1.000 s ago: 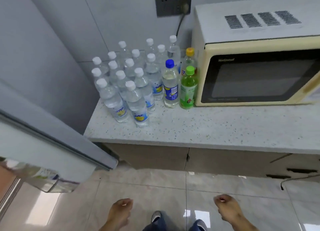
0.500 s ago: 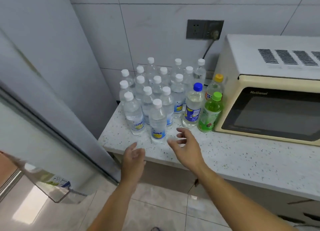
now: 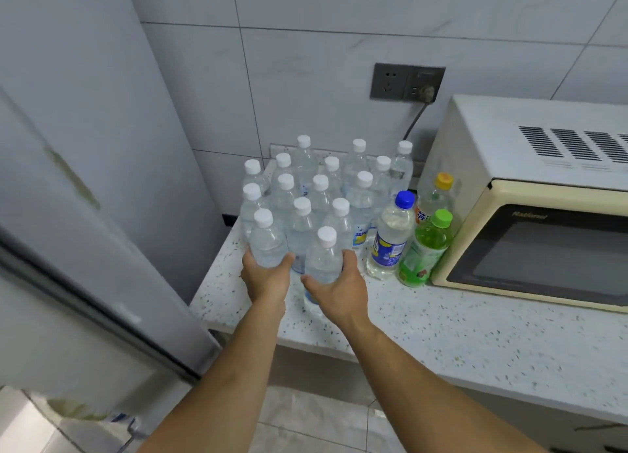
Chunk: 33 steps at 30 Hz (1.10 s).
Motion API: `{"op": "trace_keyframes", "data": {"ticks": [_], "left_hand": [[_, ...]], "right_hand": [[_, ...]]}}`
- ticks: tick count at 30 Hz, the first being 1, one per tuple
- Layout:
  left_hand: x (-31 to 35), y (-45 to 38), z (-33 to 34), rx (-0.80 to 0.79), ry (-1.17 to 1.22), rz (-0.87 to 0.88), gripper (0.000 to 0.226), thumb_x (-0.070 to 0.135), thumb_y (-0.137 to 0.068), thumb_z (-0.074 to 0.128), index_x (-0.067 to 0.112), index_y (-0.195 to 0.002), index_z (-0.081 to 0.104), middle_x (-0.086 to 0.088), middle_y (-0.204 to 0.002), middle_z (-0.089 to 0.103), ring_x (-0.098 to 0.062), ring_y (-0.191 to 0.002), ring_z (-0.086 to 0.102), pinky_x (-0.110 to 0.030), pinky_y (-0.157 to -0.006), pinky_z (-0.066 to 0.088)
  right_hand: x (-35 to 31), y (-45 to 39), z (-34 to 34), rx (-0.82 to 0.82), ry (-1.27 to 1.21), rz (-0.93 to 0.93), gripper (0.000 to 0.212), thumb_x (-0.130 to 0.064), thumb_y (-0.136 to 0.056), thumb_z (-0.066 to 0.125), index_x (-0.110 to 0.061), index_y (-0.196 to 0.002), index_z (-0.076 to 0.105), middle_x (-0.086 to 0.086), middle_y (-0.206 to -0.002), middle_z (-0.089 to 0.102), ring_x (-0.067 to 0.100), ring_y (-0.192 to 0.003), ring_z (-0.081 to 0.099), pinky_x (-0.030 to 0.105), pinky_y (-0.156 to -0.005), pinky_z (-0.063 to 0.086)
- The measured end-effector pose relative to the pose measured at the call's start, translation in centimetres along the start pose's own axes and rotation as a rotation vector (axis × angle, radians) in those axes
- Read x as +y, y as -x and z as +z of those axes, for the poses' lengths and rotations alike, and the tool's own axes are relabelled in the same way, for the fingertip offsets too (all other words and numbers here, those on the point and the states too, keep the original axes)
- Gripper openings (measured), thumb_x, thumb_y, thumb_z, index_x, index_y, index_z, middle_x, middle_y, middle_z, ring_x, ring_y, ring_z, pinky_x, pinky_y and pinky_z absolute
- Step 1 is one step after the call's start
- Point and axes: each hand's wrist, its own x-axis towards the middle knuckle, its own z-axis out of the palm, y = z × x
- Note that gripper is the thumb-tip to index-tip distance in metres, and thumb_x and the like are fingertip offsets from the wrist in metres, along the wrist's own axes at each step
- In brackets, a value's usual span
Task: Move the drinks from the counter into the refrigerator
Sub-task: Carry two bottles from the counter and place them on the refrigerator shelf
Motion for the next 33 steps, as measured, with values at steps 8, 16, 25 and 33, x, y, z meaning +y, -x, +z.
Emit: {"op": "trace_keyframes", "data": {"ticks": [8,16,25,33], "left_hand": [[-2.8,1.8,-0.9,-0.05,-0.075,0.139,0.062,0.037,-0.071,0.084,0.05,-0.112,0.039,0.018,-0.109,0.061,-0.011,-0.096,0.062,-0.029,-0.075,0.049],[-5.7,7.7,-4.4,-0.053,-0.001,0.107,0.062,0.03,-0.074,0.084,0.039,-0.124,0.049,0.02,-0.113,0.064,0.002,-0.099,0.062,-0.025,-0.087,0.048],[-10.3,20.3,-10.7,-0.181,0.424,-0.347,0.061,0.047,-0.082,0.06,0.012,-0.131,0.056,-0.016,-0.116,0.071,-0.032,-0.099,0.071,-0.042,-0.073,0.06],[-14.5,27.6,-18.3,-0.092,0.774,-0.662,0.067,0.061,-0.071,0.058,0.0,-0.089,0.079,-0.022,-0.095,0.073,-0.033,-0.066,0.071,-0.044,-0.059,0.061]], "right_hand": [[2.4,1.8,-1.7,0.037,-0.146,0.047,0.062,-0.046,-0.061,0.083,-0.047,-0.11,0.045,-0.033,-0.101,0.062,-0.008,-0.091,0.061,0.025,-0.078,0.053],[4.9,4.4,-5.5,-0.004,-0.341,0.051,0.054,-0.019,-0.068,0.089,-0.018,-0.115,0.063,-0.003,-0.105,0.072,0.011,-0.098,0.069,0.027,-0.081,0.058],[9.2,10.0,-9.1,-0.348,-0.832,0.567,0.052,-0.052,-0.075,0.072,-0.013,-0.108,0.07,0.017,-0.093,0.073,0.034,-0.08,0.07,0.046,-0.08,0.056],[12.5,18.1,-5.9,-0.798,-0.788,0.977,0.069,-0.058,-0.071,0.077,0.004,-0.103,0.073,0.025,-0.094,0.067,0.036,-0.081,0.068,0.05,-0.08,0.058]]}}
